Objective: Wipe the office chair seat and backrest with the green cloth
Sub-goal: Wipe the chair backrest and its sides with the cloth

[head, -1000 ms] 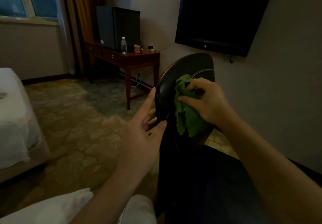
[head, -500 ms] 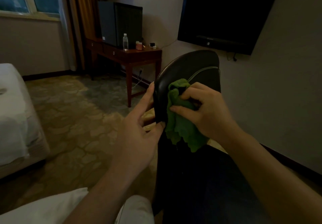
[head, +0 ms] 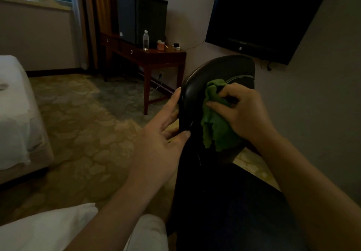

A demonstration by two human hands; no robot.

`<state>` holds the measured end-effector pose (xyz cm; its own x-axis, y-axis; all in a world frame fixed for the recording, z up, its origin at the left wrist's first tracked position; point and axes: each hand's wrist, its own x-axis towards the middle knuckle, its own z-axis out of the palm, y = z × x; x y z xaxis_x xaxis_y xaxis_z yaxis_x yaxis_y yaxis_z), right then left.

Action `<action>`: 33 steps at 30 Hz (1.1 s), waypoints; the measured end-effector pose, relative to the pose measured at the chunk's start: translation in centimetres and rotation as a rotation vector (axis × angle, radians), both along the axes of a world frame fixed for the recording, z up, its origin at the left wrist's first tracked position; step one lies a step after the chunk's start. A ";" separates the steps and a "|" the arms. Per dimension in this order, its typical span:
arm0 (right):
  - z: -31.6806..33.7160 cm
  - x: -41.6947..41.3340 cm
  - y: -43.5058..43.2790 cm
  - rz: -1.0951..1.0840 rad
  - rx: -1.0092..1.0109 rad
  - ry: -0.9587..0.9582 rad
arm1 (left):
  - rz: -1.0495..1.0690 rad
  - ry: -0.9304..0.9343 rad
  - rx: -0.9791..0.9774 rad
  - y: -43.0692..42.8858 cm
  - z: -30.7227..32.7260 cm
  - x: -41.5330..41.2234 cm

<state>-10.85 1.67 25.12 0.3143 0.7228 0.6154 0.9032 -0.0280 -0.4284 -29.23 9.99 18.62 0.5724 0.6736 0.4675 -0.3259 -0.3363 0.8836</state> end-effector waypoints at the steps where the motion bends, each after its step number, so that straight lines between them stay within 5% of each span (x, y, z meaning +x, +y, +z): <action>1: -0.1 -0.2 -0.1 0.004 0.012 0.004 | -0.007 0.005 0.001 0.1 0.0 0.1; 10: -0.7 -1.7 -0.4 0.066 -0.051 -0.068 | -0.033 -0.014 -0.033 0.7 0.4 0.5; 19: 0.5 2.4 0.8 -0.136 -0.045 0.017 | -0.059 -0.001 -0.022 1.2 1.5 -0.2; 22: 0.3 1.7 0.2 -0.083 -0.057 0.009 | 0.016 0.100 0.195 2.8 2.5 -0.2; 28: 0.1 -0.3 -0.2 0.001 -0.089 0.000 | 0.089 0.258 1.161 6.7 5.7 0.8; 33: 0.7 0.0 0.2 -0.004 -0.136 0.018 | 0.029 0.206 1.349 8.5 5.8 1.4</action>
